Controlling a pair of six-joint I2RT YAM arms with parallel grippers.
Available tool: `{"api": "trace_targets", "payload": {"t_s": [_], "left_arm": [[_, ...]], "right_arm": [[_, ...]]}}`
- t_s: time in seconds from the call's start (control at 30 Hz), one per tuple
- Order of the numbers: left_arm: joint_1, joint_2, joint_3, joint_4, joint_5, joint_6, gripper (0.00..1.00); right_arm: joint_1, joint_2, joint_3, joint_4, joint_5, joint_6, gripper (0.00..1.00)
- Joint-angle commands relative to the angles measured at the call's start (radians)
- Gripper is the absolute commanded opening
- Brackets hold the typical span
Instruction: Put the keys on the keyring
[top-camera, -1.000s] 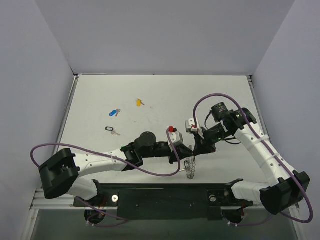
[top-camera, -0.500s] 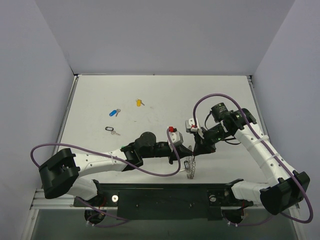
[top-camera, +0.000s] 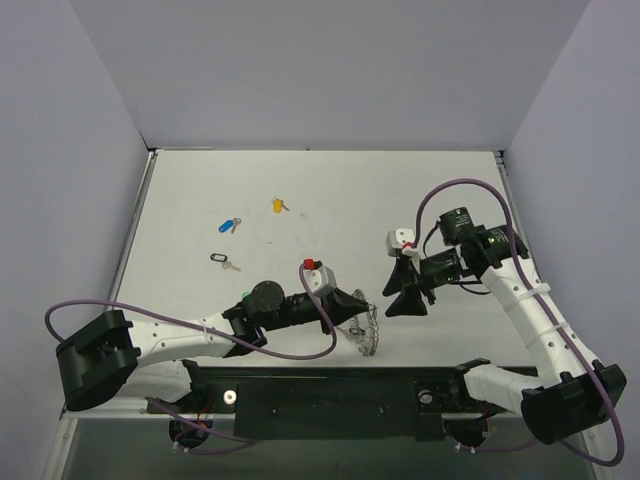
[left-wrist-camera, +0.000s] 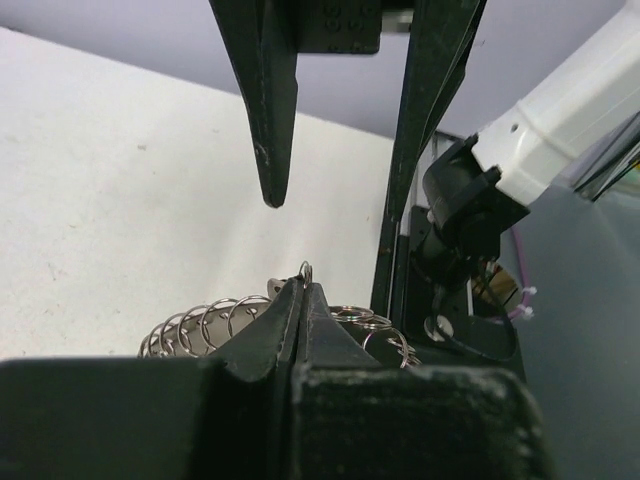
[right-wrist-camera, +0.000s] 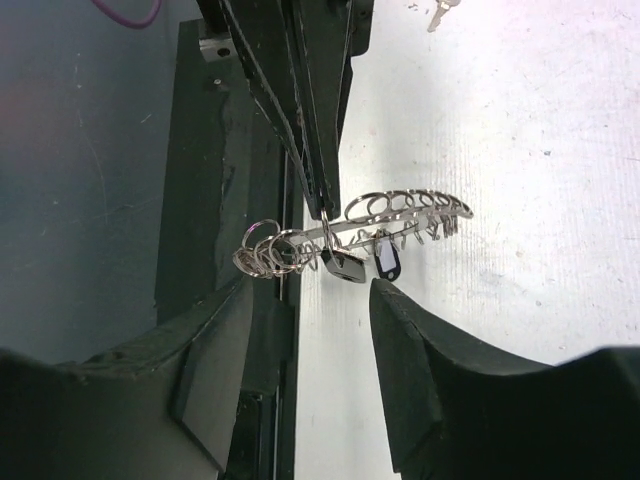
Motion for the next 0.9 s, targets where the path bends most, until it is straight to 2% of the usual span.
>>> {"api": "trace_targets", "payload": {"t_s": [0.0, 0.1, 0.2, 0.23, 0.27, 0.37, 0.57, 0.73, 0.87], "left_arm": [[-0.002, -0.038, -0.038, 0.261, -0.009, -0.118, 0.00], [-0.002, -0.038, -0.041, 0.304, 0.015, -0.170, 0.00], [-0.003, -0.036, -0.040, 0.300, 0.011, -0.201, 0.00], [-0.003, -0.036, -0.043, 0.298, 0.002, -0.203, 0.00], [-0.003, -0.036, -0.043, 0.301, 0.000, -0.210, 0.00], [-0.005, -0.033, -0.045, 0.310, -0.014, -0.215, 0.00], [-0.006, -0.013, -0.034, 0.330, -0.017, -0.226, 0.00], [-0.006, -0.015, -0.037, 0.330, -0.021, -0.221, 0.00], [-0.008, -0.018, -0.046, 0.330, -0.038, -0.218, 0.00]], "right_arm": [[-0.009, -0.015, -0.031, -0.019, -0.102, -0.105, 0.46], [-0.006, 0.008, 0.000, -0.099, -0.116, -0.304, 0.47], [0.002, 0.046, 0.063, -0.268, -0.127, -0.456, 0.48], [0.006, 0.070, 0.084, -0.324, -0.130, -0.567, 0.47], [0.011, 0.081, 0.093, -0.403, -0.132, -0.614, 0.47], [0.022, 0.112, 0.094, -0.475, -0.130, -0.735, 0.47], [0.037, 0.129, 0.103, -0.516, -0.138, -0.772, 0.42], [0.039, 0.132, 0.107, -0.519, -0.144, -0.756, 0.28], [0.037, 0.121, 0.106, -0.516, -0.152, -0.743, 0.24]]}}
